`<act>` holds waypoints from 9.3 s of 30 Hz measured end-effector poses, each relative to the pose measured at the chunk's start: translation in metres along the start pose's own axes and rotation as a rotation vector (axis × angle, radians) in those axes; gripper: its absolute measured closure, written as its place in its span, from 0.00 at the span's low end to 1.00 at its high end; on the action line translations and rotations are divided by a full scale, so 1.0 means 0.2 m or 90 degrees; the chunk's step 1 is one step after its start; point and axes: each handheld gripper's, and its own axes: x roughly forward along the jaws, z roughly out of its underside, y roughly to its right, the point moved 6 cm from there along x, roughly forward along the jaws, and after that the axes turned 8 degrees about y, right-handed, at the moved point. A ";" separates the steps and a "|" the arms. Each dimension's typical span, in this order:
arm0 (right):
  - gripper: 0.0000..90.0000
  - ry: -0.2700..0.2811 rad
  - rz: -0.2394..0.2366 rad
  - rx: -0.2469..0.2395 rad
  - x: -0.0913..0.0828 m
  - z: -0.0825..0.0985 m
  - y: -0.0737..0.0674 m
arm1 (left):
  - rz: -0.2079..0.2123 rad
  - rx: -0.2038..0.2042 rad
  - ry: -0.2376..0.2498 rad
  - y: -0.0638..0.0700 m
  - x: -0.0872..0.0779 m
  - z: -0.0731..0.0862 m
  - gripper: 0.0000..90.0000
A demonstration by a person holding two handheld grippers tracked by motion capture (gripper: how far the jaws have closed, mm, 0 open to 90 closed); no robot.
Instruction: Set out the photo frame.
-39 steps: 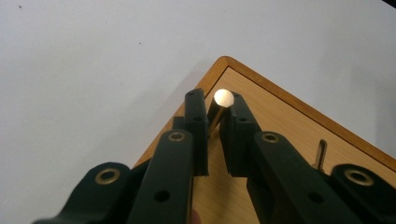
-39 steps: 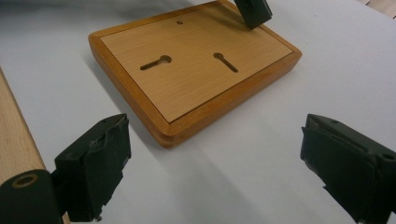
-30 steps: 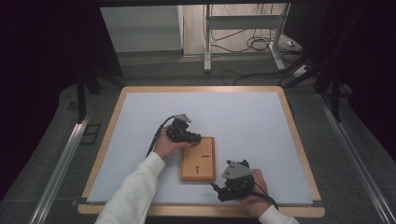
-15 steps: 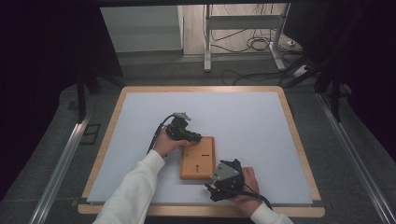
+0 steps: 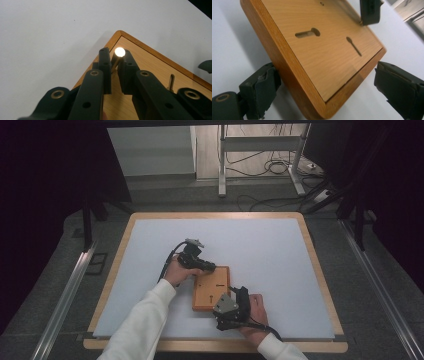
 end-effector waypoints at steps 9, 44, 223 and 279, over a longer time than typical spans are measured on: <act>0.24 0.037 0.017 -0.043 -0.04 -0.09 0.02 | -0.022 0.014 0.008 0.00 0.00 0.00 0.94; 0.48 0.058 -0.010 -0.037 -0.07 -0.15 0.10 | -0.101 0.019 0.069 -0.03 -0.18 0.02 0.60; 0.43 0.048 -0.002 0.208 0.14 -0.27 0.85 | -0.178 0.045 0.048 0.12 -0.58 0.50 0.39; 1.00 0.068 -0.122 0.283 -0.08 0.08 0.32 | -0.221 0.086 0.069 0.19 -0.56 0.49 0.38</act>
